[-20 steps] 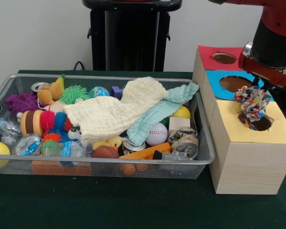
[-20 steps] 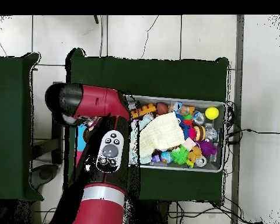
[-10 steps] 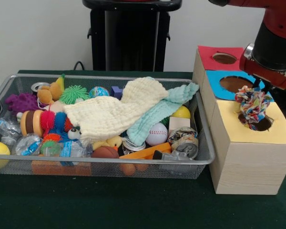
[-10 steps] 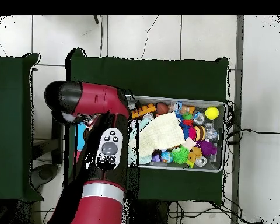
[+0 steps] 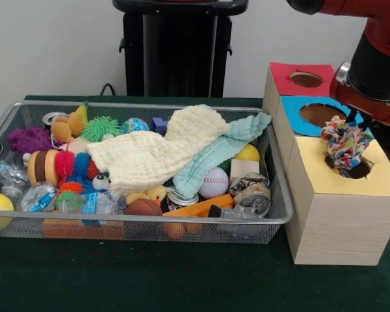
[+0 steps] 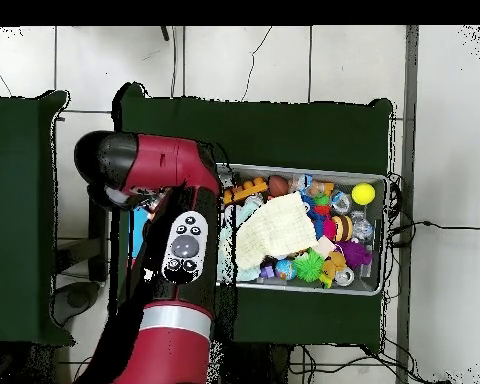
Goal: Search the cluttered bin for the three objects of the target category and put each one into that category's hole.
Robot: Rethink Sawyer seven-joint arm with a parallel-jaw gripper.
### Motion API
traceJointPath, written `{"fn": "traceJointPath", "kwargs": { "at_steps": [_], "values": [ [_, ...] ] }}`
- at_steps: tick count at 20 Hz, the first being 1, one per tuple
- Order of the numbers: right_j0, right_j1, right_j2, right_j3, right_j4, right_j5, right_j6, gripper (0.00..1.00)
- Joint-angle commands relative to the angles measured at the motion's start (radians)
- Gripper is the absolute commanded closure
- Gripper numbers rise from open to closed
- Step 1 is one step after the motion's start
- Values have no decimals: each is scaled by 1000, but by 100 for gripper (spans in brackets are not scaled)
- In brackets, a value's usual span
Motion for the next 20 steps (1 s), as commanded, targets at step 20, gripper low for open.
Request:
{"fn": "traceJointPath", "kwargs": {
  "at_steps": [20],
  "values": [
    [-79,244,-9,-208,-80,-178,130,100]
  ]
}}
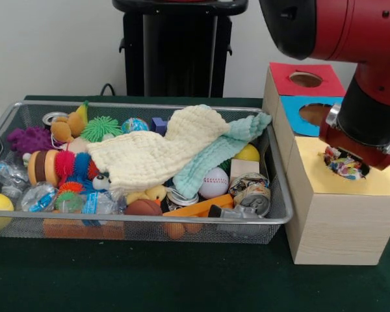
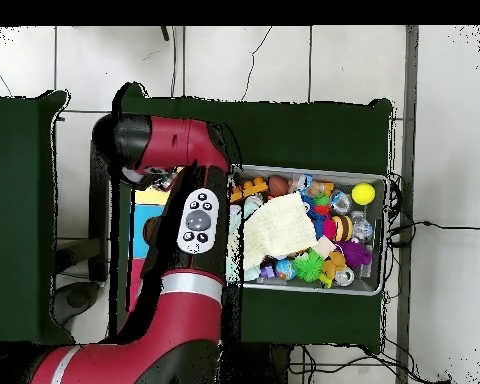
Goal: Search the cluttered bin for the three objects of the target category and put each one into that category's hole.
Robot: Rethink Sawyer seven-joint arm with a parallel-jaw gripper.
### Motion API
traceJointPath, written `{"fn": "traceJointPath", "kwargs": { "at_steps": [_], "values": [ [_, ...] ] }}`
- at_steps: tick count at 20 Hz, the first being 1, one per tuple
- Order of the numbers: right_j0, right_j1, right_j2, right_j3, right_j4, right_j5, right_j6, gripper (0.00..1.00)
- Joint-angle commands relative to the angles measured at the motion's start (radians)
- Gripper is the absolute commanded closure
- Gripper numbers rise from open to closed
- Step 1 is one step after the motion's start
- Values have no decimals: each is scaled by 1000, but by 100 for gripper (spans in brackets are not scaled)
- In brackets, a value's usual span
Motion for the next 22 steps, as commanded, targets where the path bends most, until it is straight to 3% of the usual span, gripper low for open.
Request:
{"fn": "traceJointPath", "kwargs": {
  "at_steps": [1,11,22],
  "values": [
    [-48,102,13,-5,-72,-185,121,100],
    [-73,111,36,6,-63,-214,85,100],
    [-70,-59,47,125,-25,-78,57,100]
  ]
}}
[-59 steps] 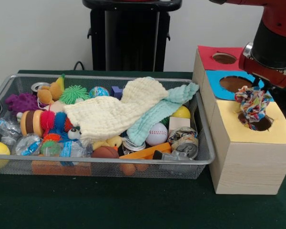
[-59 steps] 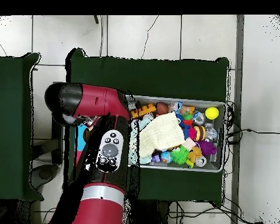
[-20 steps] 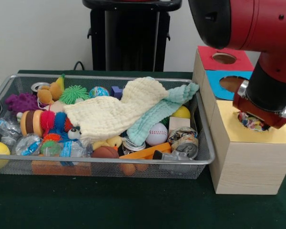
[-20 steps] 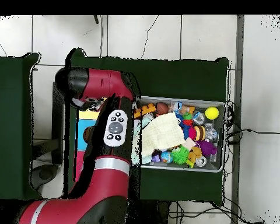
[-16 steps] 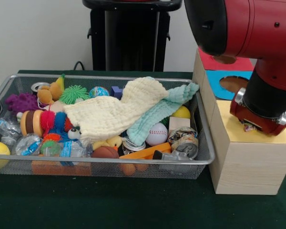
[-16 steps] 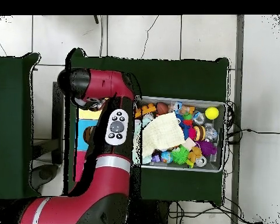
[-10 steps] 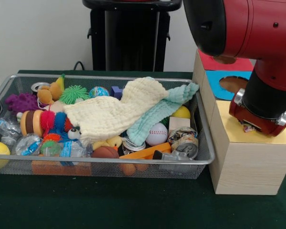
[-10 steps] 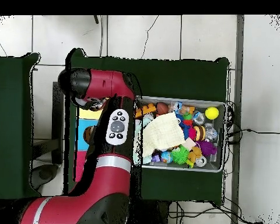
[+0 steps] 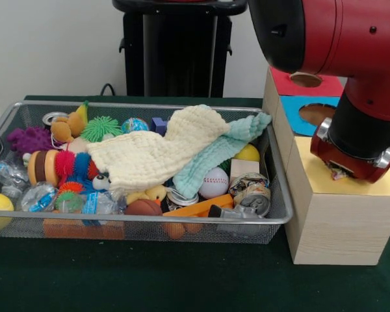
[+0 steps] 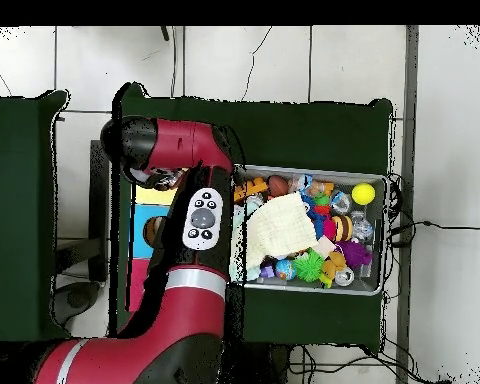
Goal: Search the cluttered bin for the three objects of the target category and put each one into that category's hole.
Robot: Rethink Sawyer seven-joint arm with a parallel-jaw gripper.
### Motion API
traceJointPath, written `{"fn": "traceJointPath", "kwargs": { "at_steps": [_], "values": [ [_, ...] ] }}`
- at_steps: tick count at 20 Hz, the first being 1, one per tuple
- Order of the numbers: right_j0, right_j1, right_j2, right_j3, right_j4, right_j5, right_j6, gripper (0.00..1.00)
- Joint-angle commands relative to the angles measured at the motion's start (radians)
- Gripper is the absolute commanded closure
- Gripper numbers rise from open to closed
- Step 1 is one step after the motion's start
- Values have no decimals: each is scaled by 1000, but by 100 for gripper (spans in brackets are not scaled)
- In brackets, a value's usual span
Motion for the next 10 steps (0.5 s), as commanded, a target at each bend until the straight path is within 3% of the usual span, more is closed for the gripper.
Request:
{"fn": "traceJointPath", "kwargs": {
  "at_steps": [1,6,10],
  "values": [
    [-55,-95,51,158,-16,-31,58,100],
    [-40,-179,50,256,-13,-33,48,100],
    [-44,-215,53,291,-14,-31,35,100]
  ]
}}
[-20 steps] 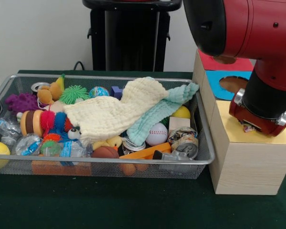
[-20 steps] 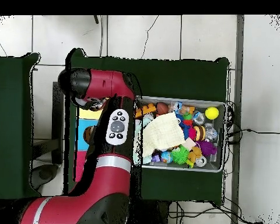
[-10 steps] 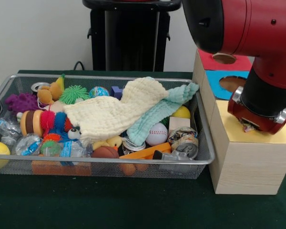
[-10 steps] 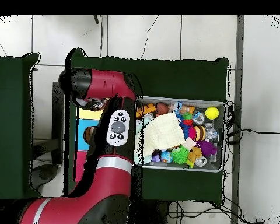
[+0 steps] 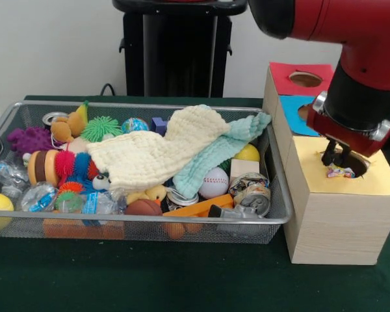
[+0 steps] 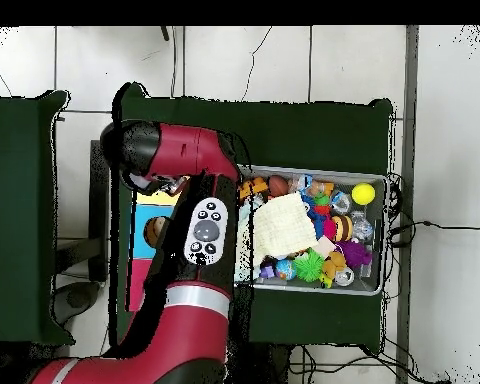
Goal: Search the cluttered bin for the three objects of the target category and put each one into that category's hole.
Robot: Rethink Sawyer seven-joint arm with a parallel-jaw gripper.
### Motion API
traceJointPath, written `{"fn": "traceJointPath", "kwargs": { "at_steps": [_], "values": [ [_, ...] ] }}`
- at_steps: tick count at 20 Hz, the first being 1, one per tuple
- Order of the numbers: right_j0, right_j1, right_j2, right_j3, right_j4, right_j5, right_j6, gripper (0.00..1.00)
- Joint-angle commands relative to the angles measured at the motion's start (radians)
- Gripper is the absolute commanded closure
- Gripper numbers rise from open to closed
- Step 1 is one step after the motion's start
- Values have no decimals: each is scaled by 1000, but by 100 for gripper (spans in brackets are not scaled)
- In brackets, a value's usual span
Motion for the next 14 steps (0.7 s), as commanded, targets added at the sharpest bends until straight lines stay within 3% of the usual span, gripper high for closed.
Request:
{"fn": "traceJointPath", "kwargs": {
  "at_steps": [1,14],
  "values": [
    [-45,-114,54,180,-18,-44,34,100],
    [-61,-79,102,224,-16,-187,36,100]
  ]
}}
